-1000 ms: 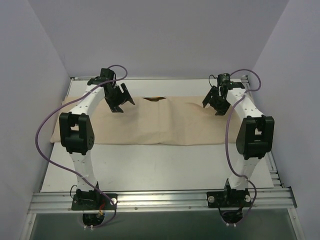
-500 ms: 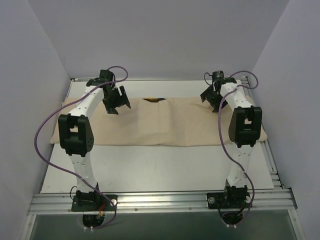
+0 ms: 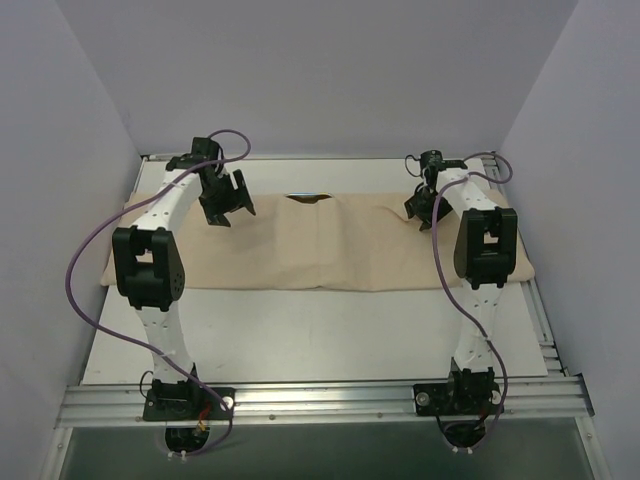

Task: Open and lay out the surgical kit
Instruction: Open the surgical kit at the center of the board.

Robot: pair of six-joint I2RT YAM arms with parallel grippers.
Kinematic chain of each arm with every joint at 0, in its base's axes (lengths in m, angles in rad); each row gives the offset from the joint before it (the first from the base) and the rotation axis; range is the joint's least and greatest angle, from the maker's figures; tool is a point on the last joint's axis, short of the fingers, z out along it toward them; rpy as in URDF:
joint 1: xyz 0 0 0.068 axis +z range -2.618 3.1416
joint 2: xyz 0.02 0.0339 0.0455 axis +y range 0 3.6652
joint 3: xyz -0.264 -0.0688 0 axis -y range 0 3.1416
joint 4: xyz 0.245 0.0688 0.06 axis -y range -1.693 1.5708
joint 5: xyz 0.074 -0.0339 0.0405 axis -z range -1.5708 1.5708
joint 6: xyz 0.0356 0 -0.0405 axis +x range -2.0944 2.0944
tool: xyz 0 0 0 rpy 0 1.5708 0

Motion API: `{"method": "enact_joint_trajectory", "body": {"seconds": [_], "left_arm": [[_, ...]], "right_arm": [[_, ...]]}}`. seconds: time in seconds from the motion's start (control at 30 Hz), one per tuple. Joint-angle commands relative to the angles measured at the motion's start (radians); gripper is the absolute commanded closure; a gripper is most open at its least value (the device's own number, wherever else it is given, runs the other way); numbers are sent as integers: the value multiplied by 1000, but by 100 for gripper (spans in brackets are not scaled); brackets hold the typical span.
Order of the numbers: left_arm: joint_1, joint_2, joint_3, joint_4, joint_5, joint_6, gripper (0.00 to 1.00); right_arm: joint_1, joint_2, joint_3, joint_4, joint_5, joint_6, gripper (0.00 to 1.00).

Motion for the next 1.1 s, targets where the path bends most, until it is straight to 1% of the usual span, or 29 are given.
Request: {"method": "enact_joint_trajectory", "body": {"seconds": [0.0, 0.03, 0.07, 0.17, 0.2, 0.27, 0.33, 0.37, 0.43, 0.47, 0.5, 0.57, 0.6, 0.7, 0.73, 0.8, 0.83, 0.93, 1.07], "left_arm": [[9, -67, 9, -4, 16, 22, 17], [10, -67, 12, -5, 18, 24, 17], [10, -68, 12, -5, 18, 22, 17], [10, -73, 7, -5, 17, 24, 17], [10, -73, 7, -5, 13, 24, 16], [10, -73, 2, -7, 13, 24, 16], [10, -75, 1, -10, 13, 22, 17], [10, -79, -2, -8, 13, 22, 17], [10, -82, -5, -4, 21, 15, 17], [10, -82, -7, -2, 27, 11, 16], [13, -81, -8, -2, 35, 5, 17], [13, -75, -11, 5, 61, -9, 17], [13, -73, -11, 10, 70, -12, 16], [15, -68, -24, 33, 121, -44, 17], [16, -64, -24, 44, 134, -65, 17], [15, -39, -19, 56, 164, -88, 17], [16, -30, -16, 68, 179, -122, 17], [19, 7, -7, 99, 207, -183, 19], [18, 69, 73, 108, 188, -254, 19]], "right_arm": [[4, 5, 7, -46, 24, 19, 55], [2, 7, 7, -46, 23, 14, 59], [2, 2, 7, -46, 23, 11, 67], [2, -22, -11, -37, 24, -7, 79], [-1, -30, -19, -32, 18, -14, 87], [-1, -58, -25, -23, 8, -56, 95], [2, -90, -25, -34, -11, -98, 100], [7, -105, -35, -39, -38, -140, 100], [13, -167, -71, -52, -61, -181, 100], [17, -199, -98, -51, -96, -201, 100], [31, -270, -165, -49, -118, -237, 100], [46, -349, -242, -40, -144, -267, 100], [57, -428, -325, -28, -164, -285, 100], [60, -557, -455, 3, -219, -300, 100], [65, -575, -527, 1, -251, -305, 100], [79, -631, -592, 10, -272, -307, 100], [92, -650, -650, 15, -276, -299, 100], [100, -719, -733, 32, -281, -279, 100], [96, -765, -738, -17, -260, -296, 100]]}}
